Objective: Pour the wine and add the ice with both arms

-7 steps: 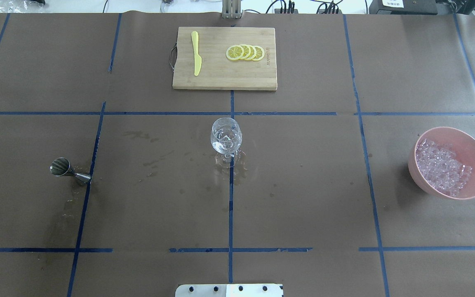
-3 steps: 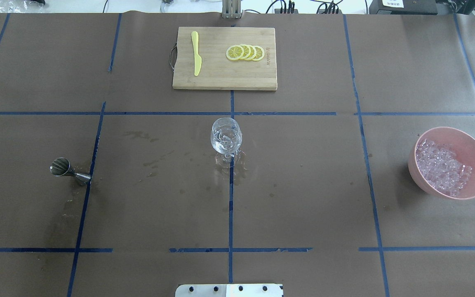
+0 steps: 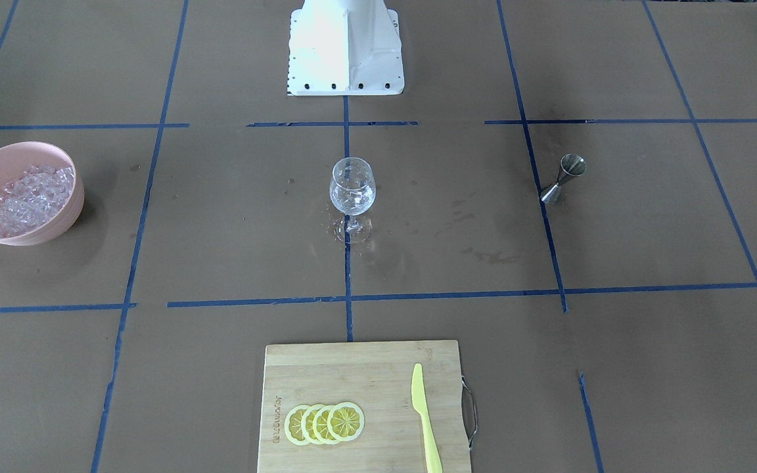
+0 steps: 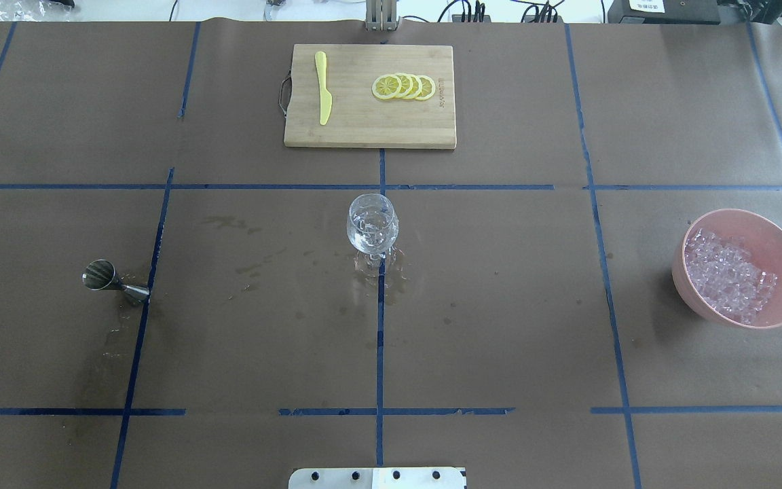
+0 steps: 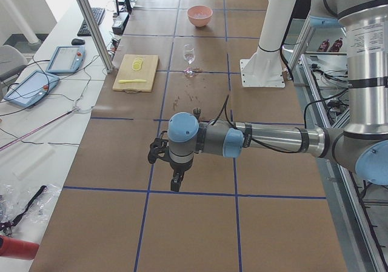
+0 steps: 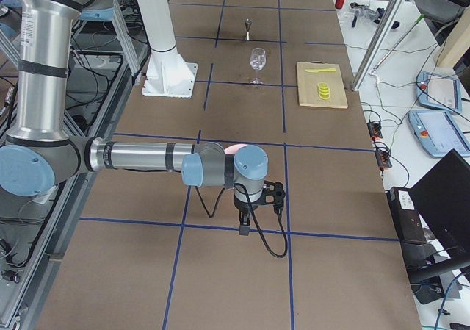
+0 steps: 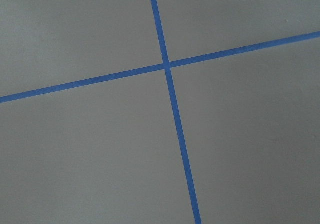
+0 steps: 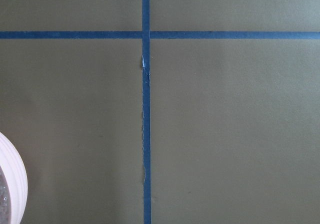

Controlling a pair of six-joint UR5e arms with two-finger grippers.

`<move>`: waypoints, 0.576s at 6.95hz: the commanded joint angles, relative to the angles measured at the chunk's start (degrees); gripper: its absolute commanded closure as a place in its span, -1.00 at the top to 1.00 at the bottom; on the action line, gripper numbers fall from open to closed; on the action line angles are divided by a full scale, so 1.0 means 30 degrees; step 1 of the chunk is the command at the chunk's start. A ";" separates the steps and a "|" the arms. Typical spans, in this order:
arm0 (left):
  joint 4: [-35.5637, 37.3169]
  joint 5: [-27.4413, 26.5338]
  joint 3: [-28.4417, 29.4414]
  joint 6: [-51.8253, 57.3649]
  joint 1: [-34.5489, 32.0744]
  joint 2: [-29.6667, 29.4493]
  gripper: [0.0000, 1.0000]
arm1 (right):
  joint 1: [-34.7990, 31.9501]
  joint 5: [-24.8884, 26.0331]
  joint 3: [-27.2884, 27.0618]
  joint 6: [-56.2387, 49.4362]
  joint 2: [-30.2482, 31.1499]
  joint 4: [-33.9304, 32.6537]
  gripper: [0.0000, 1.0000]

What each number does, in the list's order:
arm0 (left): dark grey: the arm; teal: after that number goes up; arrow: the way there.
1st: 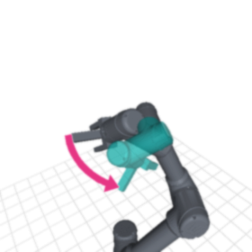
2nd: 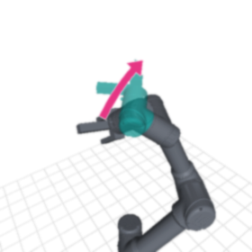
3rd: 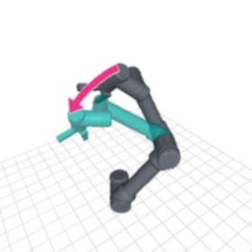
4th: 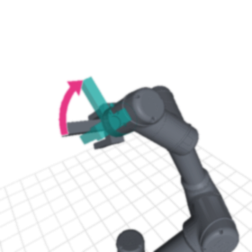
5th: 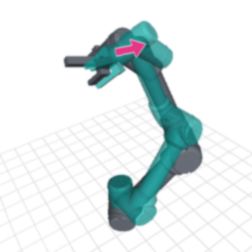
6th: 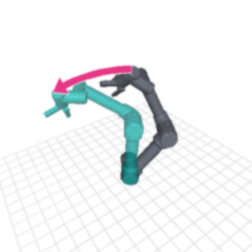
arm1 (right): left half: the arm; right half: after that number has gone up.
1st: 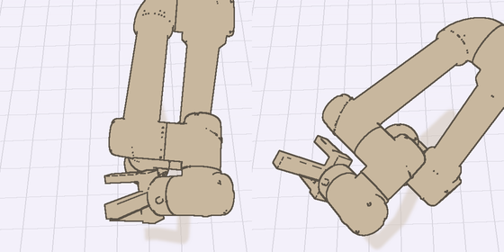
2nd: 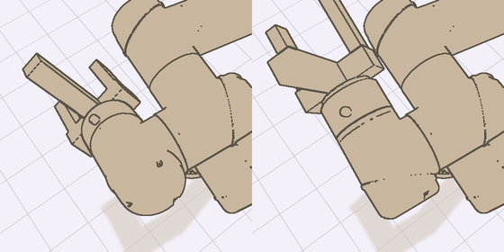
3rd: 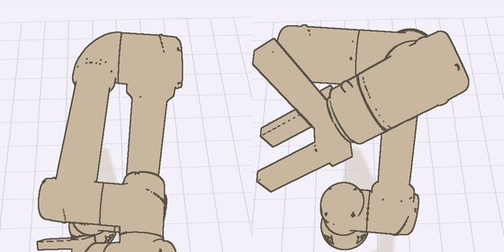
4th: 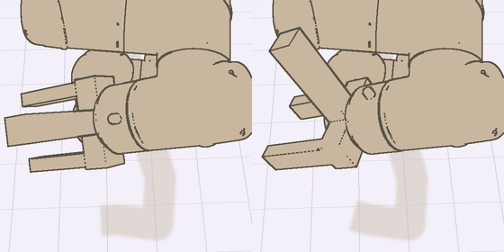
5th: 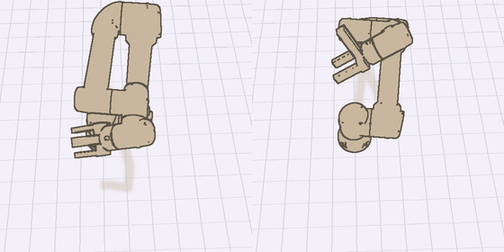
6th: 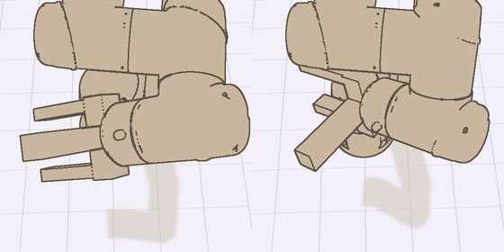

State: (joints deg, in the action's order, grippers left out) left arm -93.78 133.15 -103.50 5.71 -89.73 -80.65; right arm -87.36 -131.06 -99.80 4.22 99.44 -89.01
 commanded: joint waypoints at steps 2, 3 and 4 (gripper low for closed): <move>0.0000 -0.0029 -0.0013 0.0000 -0.0001 -0.0012 1.00 | 0.0000 0.0005 0.0015 -0.0002 0.0312 0.0020 1.00; 0.0000 0.0000 -0.0013 0.0000 -0.0001 0.0017 1.00 | 0.0000 -0.0024 0.0015 0.0027 0.0312 0.0020 1.00; 0.0000 0.0000 0.0016 0.0000 -0.0001 -0.0011 1.00 | 0.0000 -0.0053 0.0015 0.0027 0.0370 0.0020 1.00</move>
